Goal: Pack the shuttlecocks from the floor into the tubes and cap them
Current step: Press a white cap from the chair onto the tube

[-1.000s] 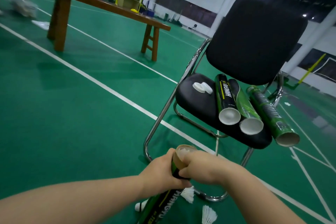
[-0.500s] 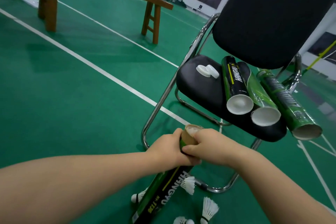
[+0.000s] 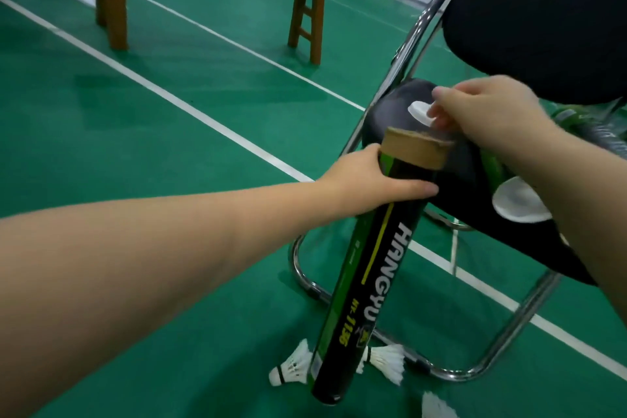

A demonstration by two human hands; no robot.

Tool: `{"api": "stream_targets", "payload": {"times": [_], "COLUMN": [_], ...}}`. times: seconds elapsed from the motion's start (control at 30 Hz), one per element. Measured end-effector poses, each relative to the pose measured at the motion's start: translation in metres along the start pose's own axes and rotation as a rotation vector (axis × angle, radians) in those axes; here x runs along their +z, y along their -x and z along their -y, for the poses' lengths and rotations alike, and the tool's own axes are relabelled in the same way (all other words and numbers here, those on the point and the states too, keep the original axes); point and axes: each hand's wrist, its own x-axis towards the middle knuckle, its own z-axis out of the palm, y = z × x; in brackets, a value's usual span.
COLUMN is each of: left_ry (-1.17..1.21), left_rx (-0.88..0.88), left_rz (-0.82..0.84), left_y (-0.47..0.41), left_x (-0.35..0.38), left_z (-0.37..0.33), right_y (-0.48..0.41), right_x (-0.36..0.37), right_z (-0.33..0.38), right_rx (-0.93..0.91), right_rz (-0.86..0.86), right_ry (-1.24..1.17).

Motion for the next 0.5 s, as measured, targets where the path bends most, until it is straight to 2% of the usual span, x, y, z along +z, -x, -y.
{"api": "stream_targets", "payload": {"times": [0.1,0.27,0.5], "left_ry": [0.052,-0.043,-0.093], "left_rx": [-0.012,-0.032,-0.024], "left_rz": [-0.082,-0.075,-0.048], "left_y": [-0.016,-0.031,-0.038], "left_x": [-0.008,-0.005,0.001], "left_z": [0.004,0.012,0.012], "right_y": [-0.04,-0.068,-0.071], "right_x": [0.019,0.056,0.064], "right_z": [-0.015,-0.053,-0.057], "right_rx": [0.035,0.263,0.245], "right_rz": [-0.085,0.055,0.088], "right_ry": [0.194,0.343,0.401]}}
